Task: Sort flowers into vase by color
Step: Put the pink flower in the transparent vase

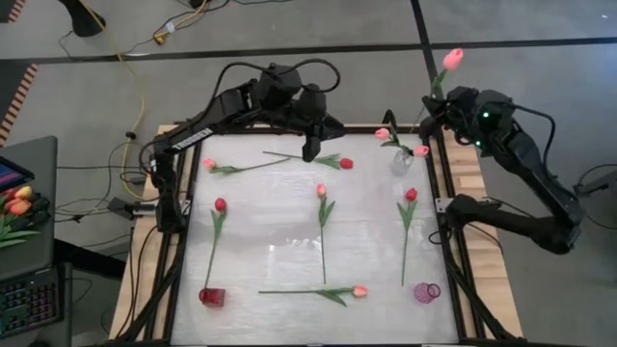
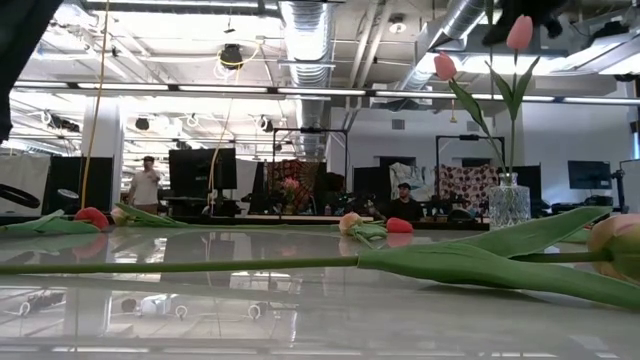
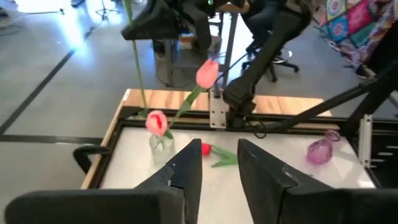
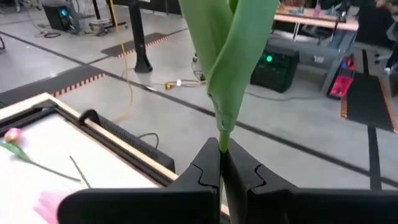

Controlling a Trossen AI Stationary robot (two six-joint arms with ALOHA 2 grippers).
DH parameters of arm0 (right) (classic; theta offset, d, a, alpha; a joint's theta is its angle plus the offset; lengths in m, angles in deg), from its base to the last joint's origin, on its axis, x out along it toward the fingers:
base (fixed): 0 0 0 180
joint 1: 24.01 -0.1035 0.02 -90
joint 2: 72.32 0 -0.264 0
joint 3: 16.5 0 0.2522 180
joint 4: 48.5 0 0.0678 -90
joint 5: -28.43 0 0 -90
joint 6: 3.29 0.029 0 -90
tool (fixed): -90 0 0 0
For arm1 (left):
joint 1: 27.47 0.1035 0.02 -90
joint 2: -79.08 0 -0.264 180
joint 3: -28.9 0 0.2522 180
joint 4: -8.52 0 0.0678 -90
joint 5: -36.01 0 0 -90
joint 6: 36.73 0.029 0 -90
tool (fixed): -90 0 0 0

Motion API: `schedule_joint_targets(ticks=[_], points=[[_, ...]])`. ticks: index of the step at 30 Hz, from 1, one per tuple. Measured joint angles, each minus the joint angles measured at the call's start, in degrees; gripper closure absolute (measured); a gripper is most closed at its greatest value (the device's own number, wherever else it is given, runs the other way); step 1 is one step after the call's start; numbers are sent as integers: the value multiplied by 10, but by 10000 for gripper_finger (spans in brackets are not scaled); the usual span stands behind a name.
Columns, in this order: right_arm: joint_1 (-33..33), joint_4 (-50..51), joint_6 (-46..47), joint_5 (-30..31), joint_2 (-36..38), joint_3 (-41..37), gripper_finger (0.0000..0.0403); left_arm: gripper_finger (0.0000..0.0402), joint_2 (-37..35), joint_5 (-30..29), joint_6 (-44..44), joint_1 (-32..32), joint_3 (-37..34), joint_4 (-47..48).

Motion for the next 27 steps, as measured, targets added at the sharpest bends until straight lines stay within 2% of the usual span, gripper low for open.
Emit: schedule_joint_targets(ticks=[4,11,15,19,27], points=[[29,-21,8,-31,13,-49,374,332,-48,-9,-2,1,-94,-61],[50,-19,14,-38,38,-98,373,365,-206,-94,-55,-10,-395,-352],[52,-32,23,-40,57,-125,373,378,-276,-139,-98,-4,-523,-483],[53,-37,24,-41,64,-143,373,386,-305,-144,-131,2,-571,-514],[52,-52,33,-42,64,-173,373,389,-308,-145,-142,3,-572,-510]])
